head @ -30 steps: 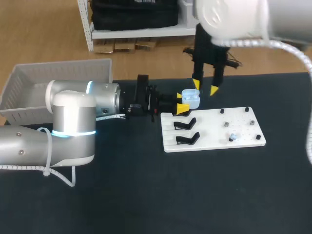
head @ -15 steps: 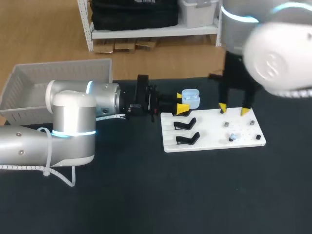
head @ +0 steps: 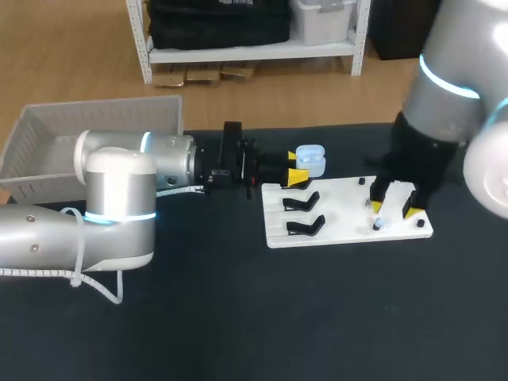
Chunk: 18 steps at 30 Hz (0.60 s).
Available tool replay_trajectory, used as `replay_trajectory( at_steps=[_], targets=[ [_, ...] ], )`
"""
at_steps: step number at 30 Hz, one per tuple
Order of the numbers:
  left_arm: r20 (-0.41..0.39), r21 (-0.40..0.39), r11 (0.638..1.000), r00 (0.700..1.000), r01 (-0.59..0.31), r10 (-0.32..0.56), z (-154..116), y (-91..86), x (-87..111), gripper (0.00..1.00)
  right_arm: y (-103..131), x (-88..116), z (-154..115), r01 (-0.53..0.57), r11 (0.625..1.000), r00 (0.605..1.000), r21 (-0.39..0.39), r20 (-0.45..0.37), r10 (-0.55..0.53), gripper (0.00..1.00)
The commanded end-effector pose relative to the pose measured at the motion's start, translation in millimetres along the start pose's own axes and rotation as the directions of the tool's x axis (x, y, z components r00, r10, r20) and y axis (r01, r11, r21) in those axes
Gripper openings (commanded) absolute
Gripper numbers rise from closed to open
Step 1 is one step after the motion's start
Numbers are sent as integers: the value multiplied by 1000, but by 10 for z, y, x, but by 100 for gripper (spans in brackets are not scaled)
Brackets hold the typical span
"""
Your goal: Pick up each earbud case from the left stands, insert the matching earbuds, close the lid, and place the case in the box.
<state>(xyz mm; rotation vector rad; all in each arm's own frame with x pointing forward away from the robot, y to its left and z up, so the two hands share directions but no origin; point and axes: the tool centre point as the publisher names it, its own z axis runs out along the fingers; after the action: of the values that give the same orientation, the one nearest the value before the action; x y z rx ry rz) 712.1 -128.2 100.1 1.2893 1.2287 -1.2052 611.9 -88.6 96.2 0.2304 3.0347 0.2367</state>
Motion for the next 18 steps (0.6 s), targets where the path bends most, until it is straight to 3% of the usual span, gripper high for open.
replay_trajectory(
  at_steps=[1, 9, 18],
  targets=[
    [4, -3, 1000, 1000, -3, 3, 1, -4, 11, 0, -22, -14, 182, 17, 999, 1000, -39, 7, -16, 47],
    [4, -3, 1000, 1000, -3, 3, 1, -4, 11, 0, 8, -61, 375, 49, 999, 999, -13, -5, -49, 46],
    [4, -3, 1000, 1000, -3, 3, 1, -4, 11, 0, -16, -223, 553, 8, 1000, 1000, 23, -10, -8, 47]
  ],
)
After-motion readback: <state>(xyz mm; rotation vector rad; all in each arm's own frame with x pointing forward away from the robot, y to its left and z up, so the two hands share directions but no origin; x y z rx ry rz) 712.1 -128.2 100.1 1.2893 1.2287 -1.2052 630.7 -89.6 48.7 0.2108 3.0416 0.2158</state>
